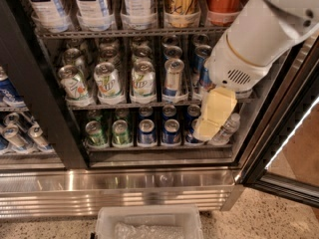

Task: Pick 7up can from middle shelf of fridge

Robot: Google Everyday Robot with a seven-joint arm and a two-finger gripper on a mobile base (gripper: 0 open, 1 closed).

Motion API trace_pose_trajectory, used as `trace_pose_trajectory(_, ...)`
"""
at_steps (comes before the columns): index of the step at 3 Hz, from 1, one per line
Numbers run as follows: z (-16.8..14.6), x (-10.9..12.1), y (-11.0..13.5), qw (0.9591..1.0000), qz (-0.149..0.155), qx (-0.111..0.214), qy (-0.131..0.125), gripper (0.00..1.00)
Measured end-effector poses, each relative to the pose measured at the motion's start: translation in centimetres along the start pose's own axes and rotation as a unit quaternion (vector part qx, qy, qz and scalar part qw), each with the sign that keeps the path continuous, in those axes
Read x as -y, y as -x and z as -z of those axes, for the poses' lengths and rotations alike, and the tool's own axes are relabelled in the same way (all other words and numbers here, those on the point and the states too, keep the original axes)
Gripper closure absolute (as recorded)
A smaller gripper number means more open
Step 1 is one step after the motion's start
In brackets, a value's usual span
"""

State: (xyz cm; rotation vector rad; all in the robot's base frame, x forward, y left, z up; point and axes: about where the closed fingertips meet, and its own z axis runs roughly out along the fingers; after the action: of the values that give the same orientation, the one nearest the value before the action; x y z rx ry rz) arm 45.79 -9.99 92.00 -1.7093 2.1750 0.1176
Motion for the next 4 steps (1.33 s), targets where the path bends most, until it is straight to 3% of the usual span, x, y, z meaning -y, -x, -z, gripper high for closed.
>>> trace_pose_trajectory(2,-1.6,-1.6,0.8,0.9998,-0.006,0.016,0.008,0.0)
trace_pose_trajectory(3,-3.9,-4.7,2.6,0.9992,-0.028,0.021,-0.018,0.0)
trace_pose_trajectory(4,-7.4,-7.3,4.3,0.996,-0.069,0.039,-0.04,0.0)
